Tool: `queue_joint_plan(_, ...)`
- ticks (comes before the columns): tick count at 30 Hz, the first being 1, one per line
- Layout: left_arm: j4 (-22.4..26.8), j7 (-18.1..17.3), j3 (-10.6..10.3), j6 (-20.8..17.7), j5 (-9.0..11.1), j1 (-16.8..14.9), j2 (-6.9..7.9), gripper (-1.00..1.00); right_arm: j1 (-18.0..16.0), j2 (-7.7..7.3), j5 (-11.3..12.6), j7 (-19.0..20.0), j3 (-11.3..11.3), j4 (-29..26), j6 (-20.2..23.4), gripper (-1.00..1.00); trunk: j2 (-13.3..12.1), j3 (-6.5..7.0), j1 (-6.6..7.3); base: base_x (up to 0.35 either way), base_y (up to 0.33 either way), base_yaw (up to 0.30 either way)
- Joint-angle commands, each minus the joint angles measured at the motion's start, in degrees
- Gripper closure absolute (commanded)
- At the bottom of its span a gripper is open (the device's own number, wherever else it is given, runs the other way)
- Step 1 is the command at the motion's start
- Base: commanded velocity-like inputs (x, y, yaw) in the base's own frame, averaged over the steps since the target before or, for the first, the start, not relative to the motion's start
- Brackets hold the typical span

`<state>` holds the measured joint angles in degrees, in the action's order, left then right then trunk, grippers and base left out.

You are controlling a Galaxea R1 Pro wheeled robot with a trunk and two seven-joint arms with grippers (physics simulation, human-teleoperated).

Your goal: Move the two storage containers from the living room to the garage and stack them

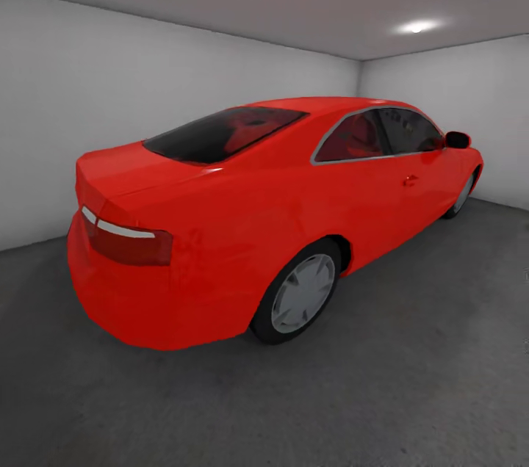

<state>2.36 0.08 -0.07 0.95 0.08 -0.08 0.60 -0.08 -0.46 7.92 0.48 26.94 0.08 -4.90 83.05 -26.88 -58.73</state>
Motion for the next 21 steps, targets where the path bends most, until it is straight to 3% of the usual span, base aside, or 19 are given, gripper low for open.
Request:
queue_joint_plan(1,0.0,0.0,0.0,0.1,0.0,0.0,0.01,-1.0,0.0,0.0,0.6,0.1,0.5,0.0,-0.2,-1.0,0.0,-0.04,0.0,0.0,0.0,-0.245)
queue_joint_plan(21,0.0,0.0,0.0,0.1,0.0,0.0,0.01,-1.0,0.0,-0.01,0.5,0.1,0.6,0.0,-0.2,-1.0,0.0,-0.04,0.0,0.0,0.0,-0.245)
